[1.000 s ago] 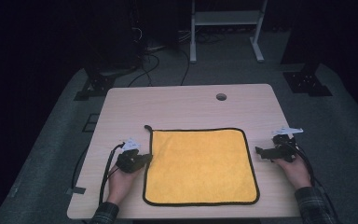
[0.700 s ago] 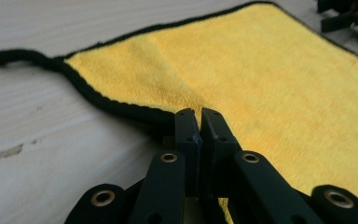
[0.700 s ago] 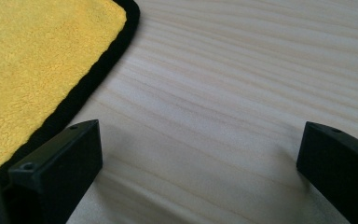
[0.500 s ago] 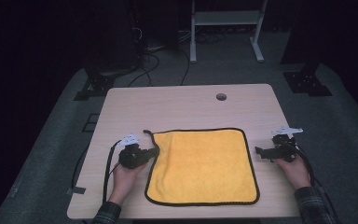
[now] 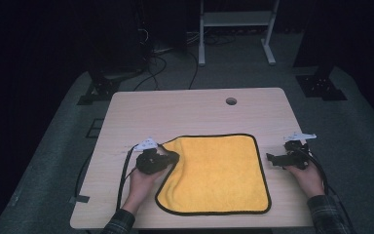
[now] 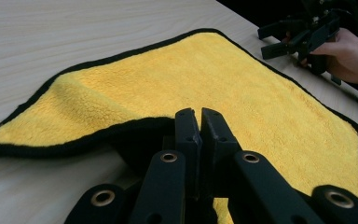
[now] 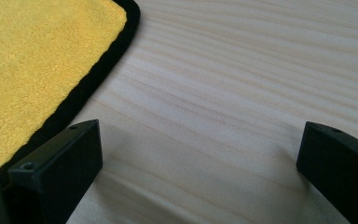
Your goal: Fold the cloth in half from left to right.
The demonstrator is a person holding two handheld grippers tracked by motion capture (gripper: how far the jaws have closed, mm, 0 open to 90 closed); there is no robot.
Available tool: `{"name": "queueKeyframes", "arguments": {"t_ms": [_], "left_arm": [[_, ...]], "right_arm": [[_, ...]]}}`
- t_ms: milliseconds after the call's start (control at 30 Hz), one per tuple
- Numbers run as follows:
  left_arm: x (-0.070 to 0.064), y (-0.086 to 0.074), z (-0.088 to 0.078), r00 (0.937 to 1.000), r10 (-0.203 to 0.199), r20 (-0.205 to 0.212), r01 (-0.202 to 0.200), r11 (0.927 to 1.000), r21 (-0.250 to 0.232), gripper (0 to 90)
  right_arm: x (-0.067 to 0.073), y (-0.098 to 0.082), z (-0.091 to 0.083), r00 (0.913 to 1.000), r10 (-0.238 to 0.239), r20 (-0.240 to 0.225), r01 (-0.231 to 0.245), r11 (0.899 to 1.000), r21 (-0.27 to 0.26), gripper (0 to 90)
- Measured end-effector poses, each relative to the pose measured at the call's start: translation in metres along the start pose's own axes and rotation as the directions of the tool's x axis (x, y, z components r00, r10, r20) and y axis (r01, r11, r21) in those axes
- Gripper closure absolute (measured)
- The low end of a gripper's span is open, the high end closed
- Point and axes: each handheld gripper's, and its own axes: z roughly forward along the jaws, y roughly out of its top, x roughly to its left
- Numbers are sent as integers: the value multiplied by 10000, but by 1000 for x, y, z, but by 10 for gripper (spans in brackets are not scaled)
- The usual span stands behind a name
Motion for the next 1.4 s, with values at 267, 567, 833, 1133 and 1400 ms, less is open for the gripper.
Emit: {"name": "queueKeyframes", "arguments": {"t_ms": [267, 567, 833, 1133, 1400], "left_arm": [[-8, 8, 23, 9993, 264, 248, -268, 9995, 159, 856], [-17, 17, 41, 9975, 543, 447, -557, 9979, 318, 856], [-22, 24, 53, 9962, 655, 582, -672, 9974, 271, 857], [-28, 32, 67, 9940, 781, 771, -800, 9965, 225, 857], [-37, 38, 83, 9897, 991, 1035, -1027, 9943, 292, 857]], "right_arm": [[0, 0, 0, 10000, -10, -14, 10, 10000, -3, 0], [1, 0, 0, 10000, -11, -12, 11, 10000, -4, 0], [1, 0, 0, 10000, -16, -18, 16, 10000, -4, 0], [1, 0, 0, 10000, -48, -47, 48, 10000, -4, 0], [1, 0, 0, 10000, -50, -47, 50, 10000, -4, 0]]}}
